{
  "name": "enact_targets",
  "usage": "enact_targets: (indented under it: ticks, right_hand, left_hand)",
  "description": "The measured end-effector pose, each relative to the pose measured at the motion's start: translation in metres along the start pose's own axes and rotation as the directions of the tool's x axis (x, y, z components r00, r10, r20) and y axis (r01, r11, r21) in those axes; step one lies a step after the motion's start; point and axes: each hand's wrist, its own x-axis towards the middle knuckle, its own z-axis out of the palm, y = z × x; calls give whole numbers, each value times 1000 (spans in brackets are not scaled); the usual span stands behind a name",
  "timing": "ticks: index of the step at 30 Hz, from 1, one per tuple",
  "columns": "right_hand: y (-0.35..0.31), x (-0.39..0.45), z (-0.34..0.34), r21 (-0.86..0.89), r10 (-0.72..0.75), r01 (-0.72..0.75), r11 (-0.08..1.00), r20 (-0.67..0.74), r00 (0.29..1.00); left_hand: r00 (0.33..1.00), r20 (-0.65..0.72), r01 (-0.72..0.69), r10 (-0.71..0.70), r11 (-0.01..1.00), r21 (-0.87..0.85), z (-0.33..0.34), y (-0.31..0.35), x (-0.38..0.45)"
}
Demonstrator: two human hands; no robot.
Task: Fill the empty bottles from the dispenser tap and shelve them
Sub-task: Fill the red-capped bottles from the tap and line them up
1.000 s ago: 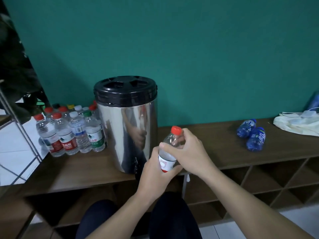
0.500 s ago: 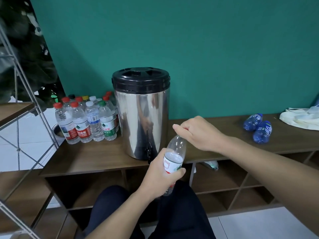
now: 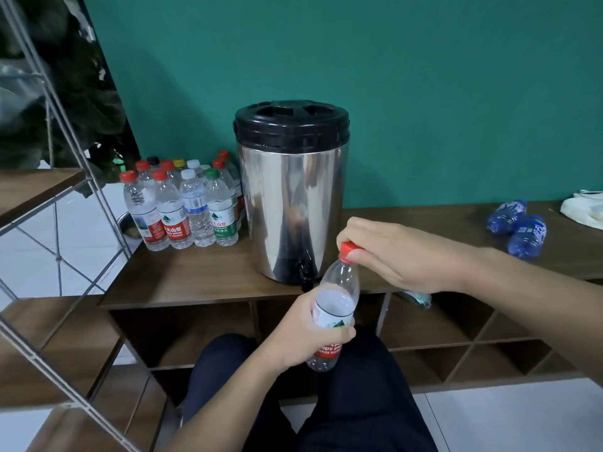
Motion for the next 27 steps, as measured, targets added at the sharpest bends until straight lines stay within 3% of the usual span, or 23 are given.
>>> enact_targets:
  ticks: [6,12,15,17,22,27]
  right_hand:
    - [6,4,16,148,10,1,989,-73,997]
    - [34,24,68,363,347,-247,898,-243,906]
    - [61,36,113,311,532,-462,830,-194,824]
    - [72,42,139,230,573,-532,815,-172,802]
    - [81,54,177,28,537,-539,842,-132,833]
    - [84,58,189,60,579,-576,815,-137,804]
  left_hand:
    - [996,-93,13,-16,999,-29,6,-18,-5]
    - [992,-124,38,-35,999,23,11,-53,-15]
    - [990,-126,73,-62,994,83,14,-72,-22]
    - [987,-123,114,-103,990,85,15,-84,-26]
    - [966,-177,206,-189,975,83,14,-115,-35]
    - [950,-220,244,-220,966,89,7,-140,-40]
